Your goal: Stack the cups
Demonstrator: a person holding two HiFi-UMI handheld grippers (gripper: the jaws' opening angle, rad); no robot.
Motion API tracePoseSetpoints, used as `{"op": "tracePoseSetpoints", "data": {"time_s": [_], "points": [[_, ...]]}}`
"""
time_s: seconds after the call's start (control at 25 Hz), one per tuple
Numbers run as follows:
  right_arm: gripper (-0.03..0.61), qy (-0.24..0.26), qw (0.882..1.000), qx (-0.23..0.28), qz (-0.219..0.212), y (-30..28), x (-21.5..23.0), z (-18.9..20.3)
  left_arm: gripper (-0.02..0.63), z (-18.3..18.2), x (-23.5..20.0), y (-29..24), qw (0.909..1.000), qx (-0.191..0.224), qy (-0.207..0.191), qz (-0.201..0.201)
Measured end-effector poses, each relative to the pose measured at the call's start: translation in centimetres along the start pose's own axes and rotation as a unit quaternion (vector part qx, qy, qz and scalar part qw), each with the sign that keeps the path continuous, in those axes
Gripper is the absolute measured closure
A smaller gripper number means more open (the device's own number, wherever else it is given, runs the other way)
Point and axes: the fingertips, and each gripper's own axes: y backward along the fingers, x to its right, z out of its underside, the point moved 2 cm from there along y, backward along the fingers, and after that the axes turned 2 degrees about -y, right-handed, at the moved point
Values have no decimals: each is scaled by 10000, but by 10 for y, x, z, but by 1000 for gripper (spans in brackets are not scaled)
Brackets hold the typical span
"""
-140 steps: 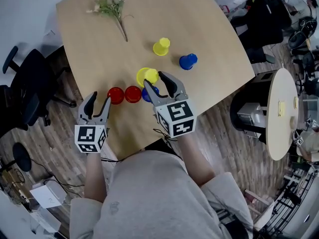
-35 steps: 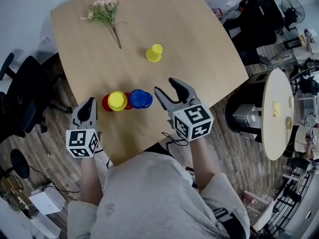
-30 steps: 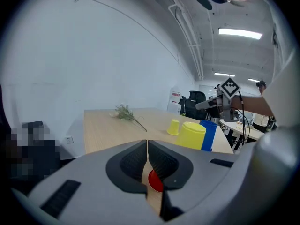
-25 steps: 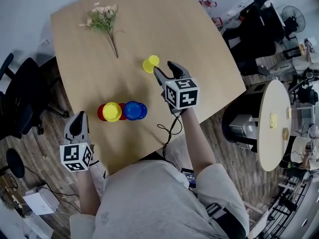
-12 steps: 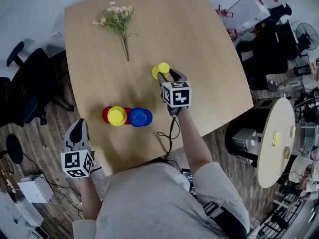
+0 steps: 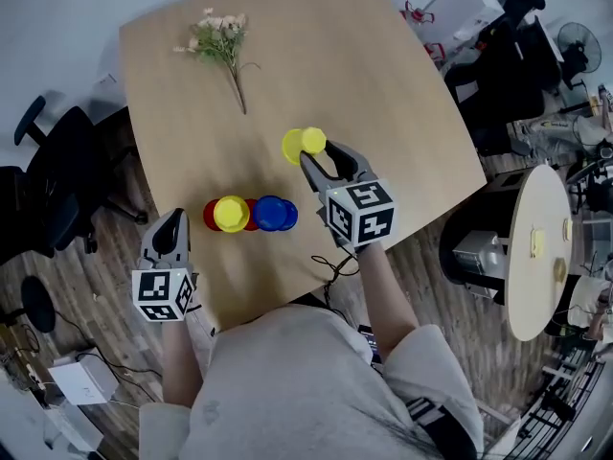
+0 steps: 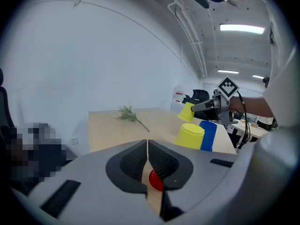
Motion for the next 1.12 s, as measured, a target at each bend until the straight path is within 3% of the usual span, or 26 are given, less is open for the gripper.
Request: {"op": "tracePoseSetpoints", "data": {"time_s": [0.32,0.56,1.12], "points": [[376,119,9990,364,-220,60,-63,-23,597,-7,15,2,9981,178,-144,568],[376,463,9976,224,-453,79,-109,-21,597,-10,22,10,9963,275,-182,790],[376,866,9942,-359,-520,68,-152,3,597,-3,7,37,9963,357,-84,780]]}}
